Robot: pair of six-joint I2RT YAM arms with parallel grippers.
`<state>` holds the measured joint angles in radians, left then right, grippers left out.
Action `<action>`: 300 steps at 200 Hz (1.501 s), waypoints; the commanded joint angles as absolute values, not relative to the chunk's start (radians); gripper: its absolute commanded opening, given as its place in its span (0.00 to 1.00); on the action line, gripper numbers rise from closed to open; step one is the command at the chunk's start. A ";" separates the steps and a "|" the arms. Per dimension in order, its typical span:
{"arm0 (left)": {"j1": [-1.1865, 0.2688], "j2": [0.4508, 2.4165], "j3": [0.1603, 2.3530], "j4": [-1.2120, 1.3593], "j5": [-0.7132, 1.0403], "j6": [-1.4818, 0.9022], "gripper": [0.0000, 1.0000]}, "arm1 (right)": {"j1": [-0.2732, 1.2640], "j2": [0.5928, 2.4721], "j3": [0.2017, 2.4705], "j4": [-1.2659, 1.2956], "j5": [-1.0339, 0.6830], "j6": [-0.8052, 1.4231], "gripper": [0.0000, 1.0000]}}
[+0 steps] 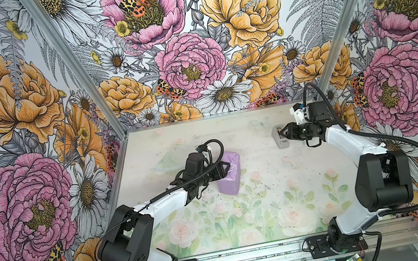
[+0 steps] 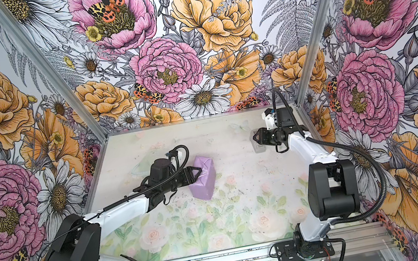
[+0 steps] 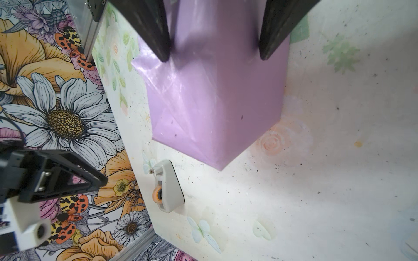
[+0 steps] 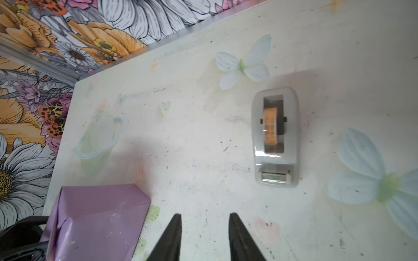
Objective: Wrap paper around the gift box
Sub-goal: 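Move the right gripper to the grey tape dispenser while the left gripper holds the paper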
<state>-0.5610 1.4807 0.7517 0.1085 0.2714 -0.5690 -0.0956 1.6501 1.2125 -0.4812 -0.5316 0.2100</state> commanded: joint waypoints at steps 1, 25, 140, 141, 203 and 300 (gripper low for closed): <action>-0.572 1.481 0.724 0.006 0.244 -0.531 0.64 | -0.143 1.717 1.281 -0.526 -0.600 0.082 0.35; -0.574 1.489 0.724 0.006 0.247 -0.516 0.64 | -0.195 1.820 1.345 -0.538 -0.669 0.042 0.32; -0.575 1.503 0.744 -0.003 0.249 -0.511 0.64 | -0.222 2.092 1.528 -0.663 -0.818 -0.123 0.27; -0.575 1.504 0.744 -0.003 0.249 -0.511 0.64 | -0.222 2.093 1.529 -0.664 -0.818 -0.123 0.27; -0.576 1.507 0.757 -0.018 0.250 -0.506 0.64 | -0.222 2.170 1.584 -0.748 -0.873 -0.184 0.28; -0.575 1.507 0.761 -0.030 0.239 -0.500 0.64 | -0.216 2.275 1.709 -0.898 -0.902 -0.250 0.26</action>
<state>-0.5655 1.4811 0.7662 0.0814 0.2623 -0.5392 -0.2298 2.2333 1.6661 -0.8127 -0.8852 -0.2089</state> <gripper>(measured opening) 0.638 0.261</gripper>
